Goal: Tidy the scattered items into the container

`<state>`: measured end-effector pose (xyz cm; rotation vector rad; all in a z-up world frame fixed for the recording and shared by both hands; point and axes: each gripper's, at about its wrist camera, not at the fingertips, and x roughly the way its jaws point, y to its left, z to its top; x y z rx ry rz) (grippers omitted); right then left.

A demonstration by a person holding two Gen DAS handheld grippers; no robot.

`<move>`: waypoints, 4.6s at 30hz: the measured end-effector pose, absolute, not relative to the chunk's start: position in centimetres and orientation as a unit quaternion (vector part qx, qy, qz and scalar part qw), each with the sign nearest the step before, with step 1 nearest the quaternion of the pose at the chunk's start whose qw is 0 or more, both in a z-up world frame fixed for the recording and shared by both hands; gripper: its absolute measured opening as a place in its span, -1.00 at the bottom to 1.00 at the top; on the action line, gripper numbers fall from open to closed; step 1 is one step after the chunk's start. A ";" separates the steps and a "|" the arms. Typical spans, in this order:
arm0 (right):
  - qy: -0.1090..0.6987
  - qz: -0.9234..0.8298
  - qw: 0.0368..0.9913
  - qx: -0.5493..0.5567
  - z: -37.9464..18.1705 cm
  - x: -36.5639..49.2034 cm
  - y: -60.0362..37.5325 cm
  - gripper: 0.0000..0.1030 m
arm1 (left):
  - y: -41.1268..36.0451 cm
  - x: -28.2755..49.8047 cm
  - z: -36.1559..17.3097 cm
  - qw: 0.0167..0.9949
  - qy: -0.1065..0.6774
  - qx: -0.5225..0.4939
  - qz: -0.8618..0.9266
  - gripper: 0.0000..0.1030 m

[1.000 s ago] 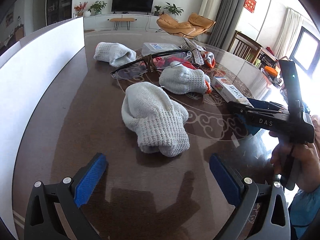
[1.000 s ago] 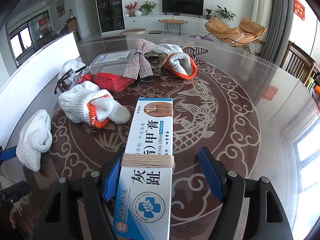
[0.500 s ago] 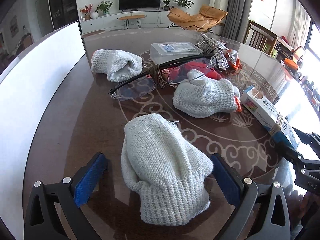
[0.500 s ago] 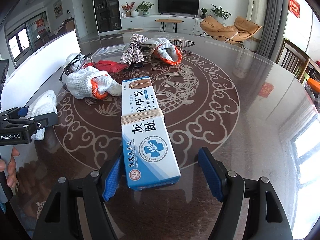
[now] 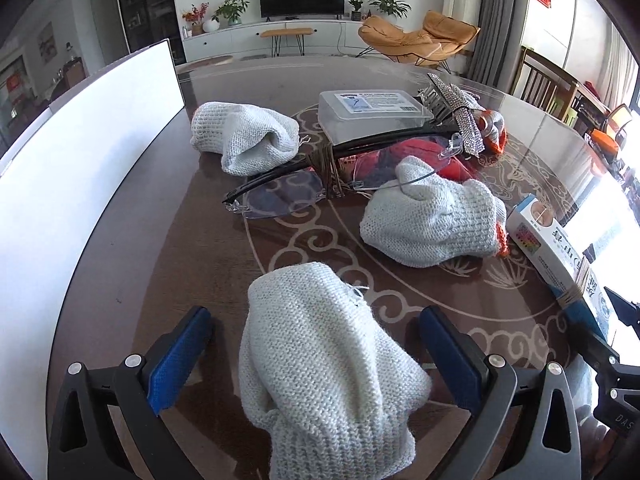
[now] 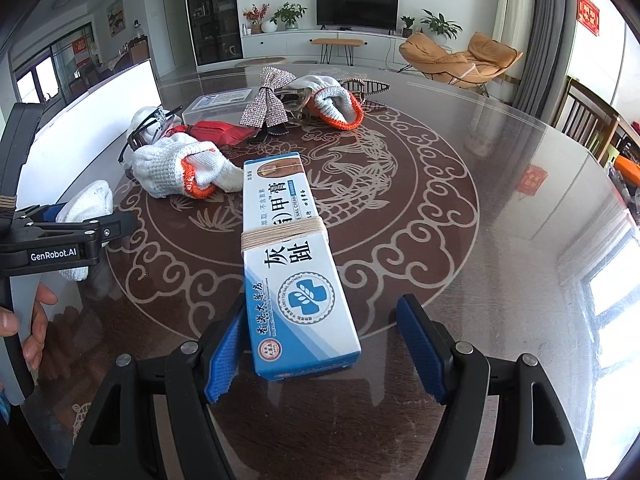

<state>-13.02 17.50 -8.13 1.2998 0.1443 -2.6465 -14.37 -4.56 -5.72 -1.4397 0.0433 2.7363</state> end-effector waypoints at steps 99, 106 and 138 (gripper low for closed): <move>0.051 -0.881 0.133 0.451 -7.3 -7.6 19.6 0.44 | -7.1 -3.8 -2.1 0.075 -0.007 -0.432 0.899 0.55; 0.055 -0.893 0.109 0.434 -8.0 -6.6 19.0 0.45 | -6.9 -4.1 -4.2 0.042 0.006 -0.461 0.886 0.55; 0.050 -0.896 0.103 0.430 -8.0 -6.8 19.1 0.45 | -6.2 -3.9 -5.2 0.009 0.010 -0.466 0.885 1.00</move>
